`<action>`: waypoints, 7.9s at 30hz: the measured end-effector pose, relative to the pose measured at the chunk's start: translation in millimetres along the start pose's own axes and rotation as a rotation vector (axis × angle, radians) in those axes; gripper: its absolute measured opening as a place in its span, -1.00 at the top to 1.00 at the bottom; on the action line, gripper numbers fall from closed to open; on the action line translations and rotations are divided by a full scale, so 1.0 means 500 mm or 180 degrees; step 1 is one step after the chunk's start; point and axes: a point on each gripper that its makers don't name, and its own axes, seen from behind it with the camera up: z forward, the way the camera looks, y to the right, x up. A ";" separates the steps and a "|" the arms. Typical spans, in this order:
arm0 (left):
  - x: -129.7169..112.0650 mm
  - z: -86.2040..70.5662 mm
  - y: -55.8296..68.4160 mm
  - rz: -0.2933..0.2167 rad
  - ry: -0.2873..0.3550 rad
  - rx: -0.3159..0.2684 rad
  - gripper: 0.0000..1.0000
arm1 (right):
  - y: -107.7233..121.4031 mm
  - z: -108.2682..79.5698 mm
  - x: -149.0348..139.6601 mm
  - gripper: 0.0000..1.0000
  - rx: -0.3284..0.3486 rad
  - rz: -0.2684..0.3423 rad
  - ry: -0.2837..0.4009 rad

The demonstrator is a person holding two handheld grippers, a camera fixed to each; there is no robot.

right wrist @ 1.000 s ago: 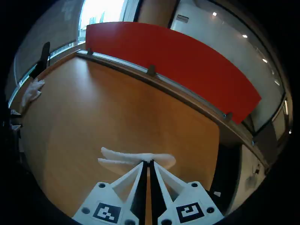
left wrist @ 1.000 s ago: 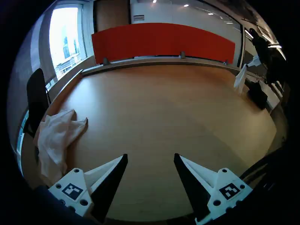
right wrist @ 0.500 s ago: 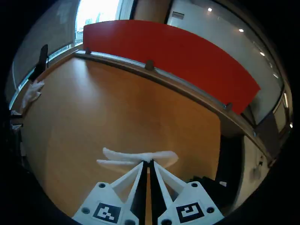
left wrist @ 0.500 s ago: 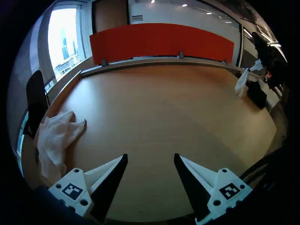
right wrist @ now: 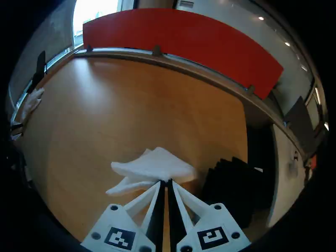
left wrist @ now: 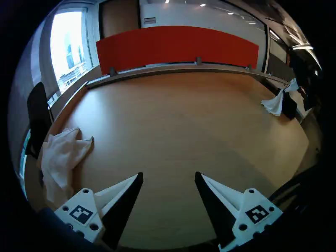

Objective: Fold towel

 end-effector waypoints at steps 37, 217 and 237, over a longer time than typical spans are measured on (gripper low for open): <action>-0.015 -0.004 0.005 0.0068 -0.0093 0.0032 -0.83 | 0.030 0.064 -0.225 0.91 -0.0288 0.0414 -0.0605; -0.005 -0.013 0.004 0.0108 -0.0037 0.0019 -0.82 | -0.151 0.060 -0.136 0.76 0.0012 0.0621 0.0179; -0.002 -0.010 0.002 0.0085 -0.0040 0.0032 -0.83 | -0.146 0.053 -0.134 -0.76 -0.0004 0.0737 0.0236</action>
